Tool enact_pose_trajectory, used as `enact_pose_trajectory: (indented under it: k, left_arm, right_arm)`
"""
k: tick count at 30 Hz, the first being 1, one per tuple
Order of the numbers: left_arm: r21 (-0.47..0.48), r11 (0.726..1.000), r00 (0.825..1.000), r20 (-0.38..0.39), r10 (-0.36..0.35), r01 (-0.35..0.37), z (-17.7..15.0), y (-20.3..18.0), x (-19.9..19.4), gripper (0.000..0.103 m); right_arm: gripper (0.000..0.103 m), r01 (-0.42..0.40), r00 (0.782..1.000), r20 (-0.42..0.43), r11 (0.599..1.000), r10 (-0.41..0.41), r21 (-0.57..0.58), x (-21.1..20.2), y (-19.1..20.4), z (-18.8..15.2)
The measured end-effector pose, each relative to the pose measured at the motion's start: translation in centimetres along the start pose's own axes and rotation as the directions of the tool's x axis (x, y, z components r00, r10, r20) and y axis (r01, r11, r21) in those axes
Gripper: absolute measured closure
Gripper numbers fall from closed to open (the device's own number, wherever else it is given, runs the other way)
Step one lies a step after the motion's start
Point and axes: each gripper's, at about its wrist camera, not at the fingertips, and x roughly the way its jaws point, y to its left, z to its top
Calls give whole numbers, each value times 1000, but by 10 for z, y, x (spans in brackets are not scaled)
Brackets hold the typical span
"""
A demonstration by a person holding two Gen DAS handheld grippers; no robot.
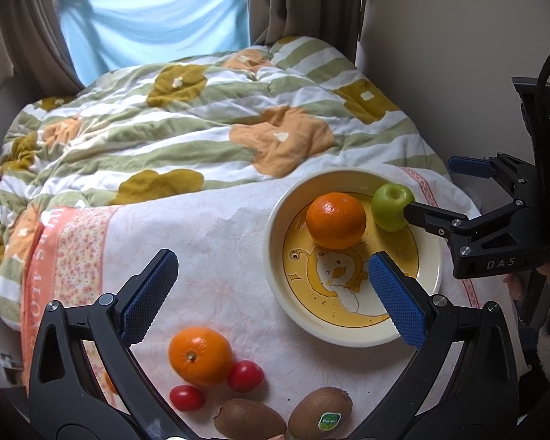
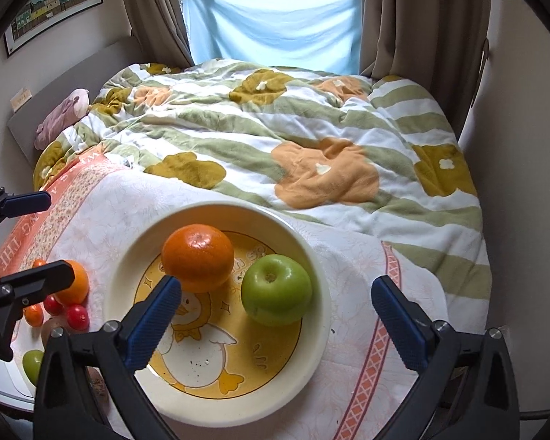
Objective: Organize fruits
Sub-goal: 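Open the left tool to release the orange while the right tool releases the apple in the bowl, then grasp a mandarin with the left tool while the right tool grasps another green apple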
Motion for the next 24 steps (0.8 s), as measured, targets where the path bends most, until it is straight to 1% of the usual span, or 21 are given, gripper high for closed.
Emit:
enact_pose_trajectory:
  k: [3, 6, 9, 13, 16, 20, 24]
  left_arm:
    - [8, 1000, 999, 35, 12, -12, 1, 4, -22, 0]
    - [-11, 1000, 998, 68, -1, 2, -1, 15, -49, 0]
    - [-34, 999, 996, 93, -12, 15, -7, 29, -75, 0]
    - [-52, 998, 993, 115, -12, 18, -22, 54, -109, 0]
    - [-46, 999, 993, 117, -9, 15, -34, 74, -131, 0]
    - [-27, 999, 993, 119, -25, 29, -53, 101, -154, 0]
    - [-1, 1000, 994, 108, -18, 18, -74, 123, -170, 0]
  right_arm:
    - [0, 4, 1000, 24, 1000, -4, 14, -19, 2, 4]
    - [0, 36, 999, 31, 999, -36, 19, -40, 10, 6]
    - [0, 50, 998, 26, 998, -51, 37, -62, 21, 5]
    - [0, 57, 998, 25, 994, -60, 91, -91, 43, -1]
    - [0, 48, 998, 34, 988, -54, 149, -114, 63, -9]
    - [0, 68, 995, 54, 980, -79, 189, -140, 99, -21]
    - [0, 80, 994, 52, 972, -94, 221, -151, 136, -35]
